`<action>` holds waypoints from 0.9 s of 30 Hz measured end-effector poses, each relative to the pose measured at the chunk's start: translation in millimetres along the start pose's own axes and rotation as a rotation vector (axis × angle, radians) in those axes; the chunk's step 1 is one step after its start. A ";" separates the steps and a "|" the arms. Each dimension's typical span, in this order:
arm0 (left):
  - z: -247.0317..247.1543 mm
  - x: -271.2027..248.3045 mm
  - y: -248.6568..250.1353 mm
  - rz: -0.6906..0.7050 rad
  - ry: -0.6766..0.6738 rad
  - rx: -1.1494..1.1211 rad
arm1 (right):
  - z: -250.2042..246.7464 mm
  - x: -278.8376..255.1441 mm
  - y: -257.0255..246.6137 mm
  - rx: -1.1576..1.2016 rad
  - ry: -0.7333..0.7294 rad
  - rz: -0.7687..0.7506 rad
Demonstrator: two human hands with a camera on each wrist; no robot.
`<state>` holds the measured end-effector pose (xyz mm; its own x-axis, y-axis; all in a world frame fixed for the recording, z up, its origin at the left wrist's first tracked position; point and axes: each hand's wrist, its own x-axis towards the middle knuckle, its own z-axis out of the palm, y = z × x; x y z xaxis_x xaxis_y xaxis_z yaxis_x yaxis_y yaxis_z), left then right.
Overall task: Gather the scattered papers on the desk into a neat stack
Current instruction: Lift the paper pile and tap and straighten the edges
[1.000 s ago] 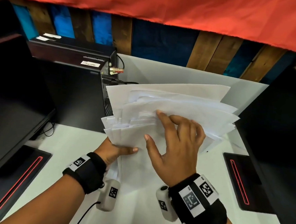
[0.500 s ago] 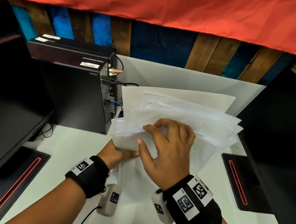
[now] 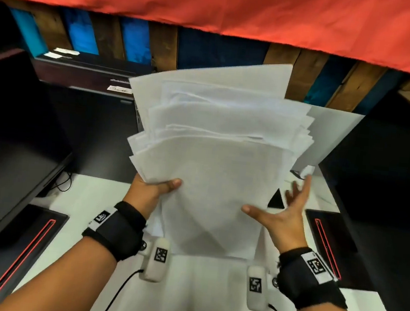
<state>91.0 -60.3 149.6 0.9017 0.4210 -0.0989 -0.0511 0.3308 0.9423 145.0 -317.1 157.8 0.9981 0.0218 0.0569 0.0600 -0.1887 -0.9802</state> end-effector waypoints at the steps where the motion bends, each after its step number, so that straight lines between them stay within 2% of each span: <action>1: 0.6 0.7 3.7 0.000 -0.013 -0.007 | -2.0 4.4 8.1 0.035 -0.104 0.045; 3: 2.8 0.9 9.9 -0.010 -0.044 -0.015 | -3.6 11.2 15.8 0.114 -0.224 0.123; 6: 4.6 1.4 15.5 0.004 -0.071 -0.005 | -3.1 15.1 11.8 0.221 -0.300 0.211; 8: 4.3 2.1 16.9 0.022 -0.059 -0.002 | -4.3 16.5 7.4 0.224 -0.299 0.214; 11: 4.5 2.4 13.8 0.063 -0.016 0.013 | -0.3 13.9 2.0 0.183 -0.215 0.179; 15: 13.2 -1.9 11.0 0.142 0.038 0.025 | 13.4 4.9 -1.5 0.014 -0.042 0.049; 17: 16.1 -2.9 11.3 0.173 0.043 0.023 | 16.6 1.6 -0.6 -0.009 -0.008 -0.003; 20: 13.4 -0.3 8.6 0.172 0.064 0.048 | 16.0 1.4 7.3 -0.095 -0.072 -0.025; 24: 7.5 -3.1 -3.8 0.051 0.024 0.125 | 12.8 6.9 33.5 -0.302 -0.186 0.083; 27: 6.2 -6.2 -10.6 0.028 0.022 0.150 | 11.3 7.5 40.8 -0.253 -0.173 0.138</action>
<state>88.5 -71.6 142.2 0.8913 0.4469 -0.0771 -0.0099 0.1891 0.9819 154.7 -313.5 116.1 0.9817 0.1418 -0.1271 -0.0528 -0.4390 -0.8969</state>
